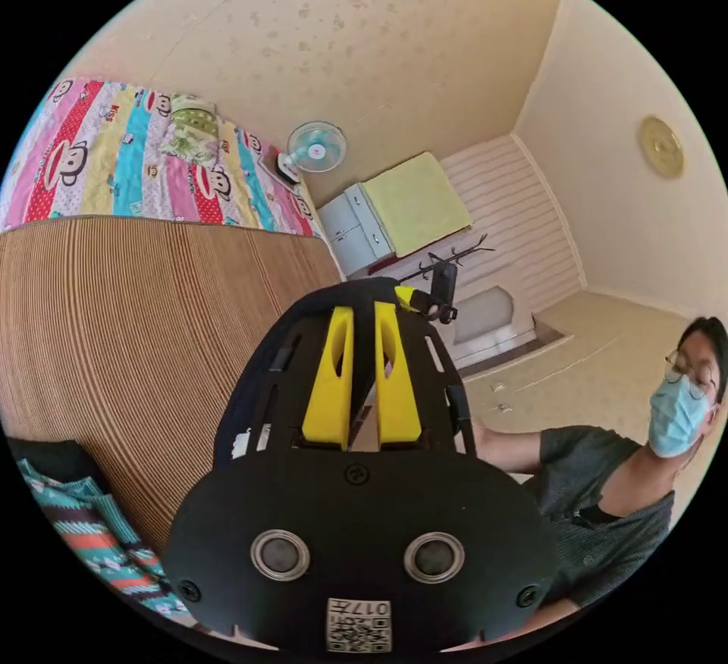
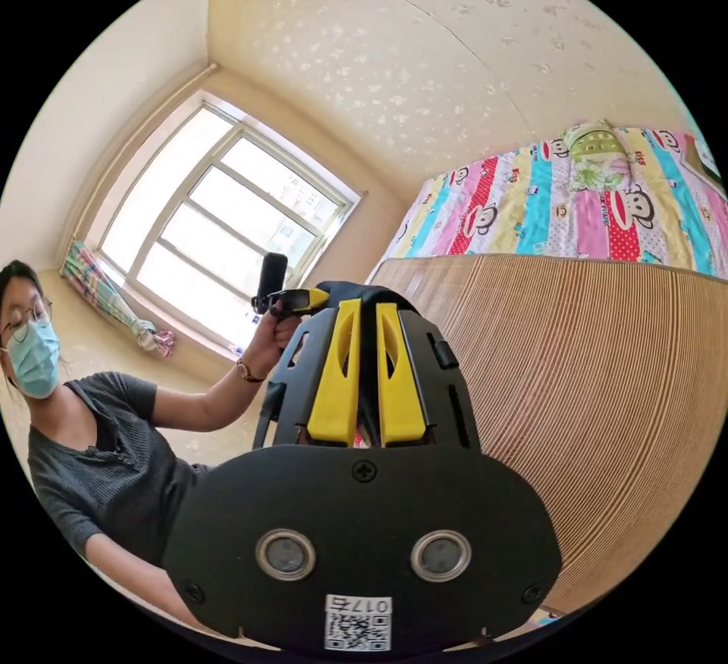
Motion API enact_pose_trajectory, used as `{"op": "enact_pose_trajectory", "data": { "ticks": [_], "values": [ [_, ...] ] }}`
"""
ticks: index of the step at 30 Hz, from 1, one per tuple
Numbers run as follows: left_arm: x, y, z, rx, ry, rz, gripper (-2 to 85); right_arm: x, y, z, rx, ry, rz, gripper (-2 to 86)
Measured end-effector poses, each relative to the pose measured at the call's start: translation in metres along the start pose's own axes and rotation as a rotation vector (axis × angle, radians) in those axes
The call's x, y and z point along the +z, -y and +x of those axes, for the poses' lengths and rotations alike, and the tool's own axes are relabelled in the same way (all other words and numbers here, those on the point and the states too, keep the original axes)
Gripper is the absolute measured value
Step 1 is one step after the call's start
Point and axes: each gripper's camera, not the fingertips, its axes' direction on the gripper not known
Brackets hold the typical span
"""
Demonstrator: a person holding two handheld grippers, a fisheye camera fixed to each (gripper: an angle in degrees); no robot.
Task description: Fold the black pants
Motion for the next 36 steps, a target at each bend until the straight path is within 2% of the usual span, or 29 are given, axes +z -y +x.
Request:
{"op": "enact_pose_trajectory", "data": {
  "ticks": [3,5,9,11,14,17,20,22,24,27,29,32,33,36],
  "values": [
    [0.037,0.012,-0.055,-0.015,0.17,-0.093,5.1,0.04,0.0,0.031,0.044,-0.112,-0.12,9.9],
    [0.06,-0.002,-0.082,-0.024,0.229,-0.141,5.2,0.074,-0.025,0.042,0.048,-0.209,-0.264,8.9],
    [0.107,-0.082,-0.144,-0.137,0.18,-0.226,5.5,0.104,-0.109,0.065,0.149,-0.235,-0.354,7.1],
    [0.129,-0.128,-0.17,-0.243,0.165,-0.278,6.2,0.118,-0.179,0.092,0.332,-0.226,-0.396,5.7],
    [0.163,-0.195,-0.207,-0.421,0.196,-0.414,7.1,0.122,-0.256,0.123,0.583,-0.335,-0.477,3.6],
    [0.171,-0.225,-0.232,-0.513,0.139,-0.444,7.8,0.1,-0.287,0.142,0.739,-0.228,-0.387,1.8],
    [0.149,-0.207,-0.255,-0.554,0.125,-0.335,11.3,0.072,-0.264,0.151,0.724,-0.161,-0.237,4.2],
    [0.13,-0.18,-0.272,-0.544,0.136,-0.239,13.2,0.067,-0.234,0.16,0.685,-0.144,-0.21,7.9],
    [0.109,-0.142,-0.306,-0.528,0.15,-0.136,16.4,0.071,-0.201,0.172,0.633,-0.125,-0.225,11.6],
    [0.1,-0.109,-0.367,-0.597,0.127,-0.083,20.3,0.093,-0.157,0.201,0.588,-0.102,-0.293,16.8],
    [0.104,-0.095,-0.4,-0.619,0.081,-0.094,21.1,0.118,-0.138,0.225,0.565,-0.101,-0.389,19.0],
    [0.127,-0.081,-0.433,-0.611,-0.001,-0.226,20.9,0.149,-0.138,0.249,0.586,-0.105,-0.556,20.3],
    [0.136,-0.079,-0.439,-0.599,-0.002,-0.277,20.8,0.151,-0.139,0.25,0.586,-0.095,-0.552,20.5],
    [0.136,-0.079,-0.443,-0.561,0.013,-0.288,19.3,0.142,-0.148,0.245,0.601,-0.102,-0.465,18.1]
  ]
}}
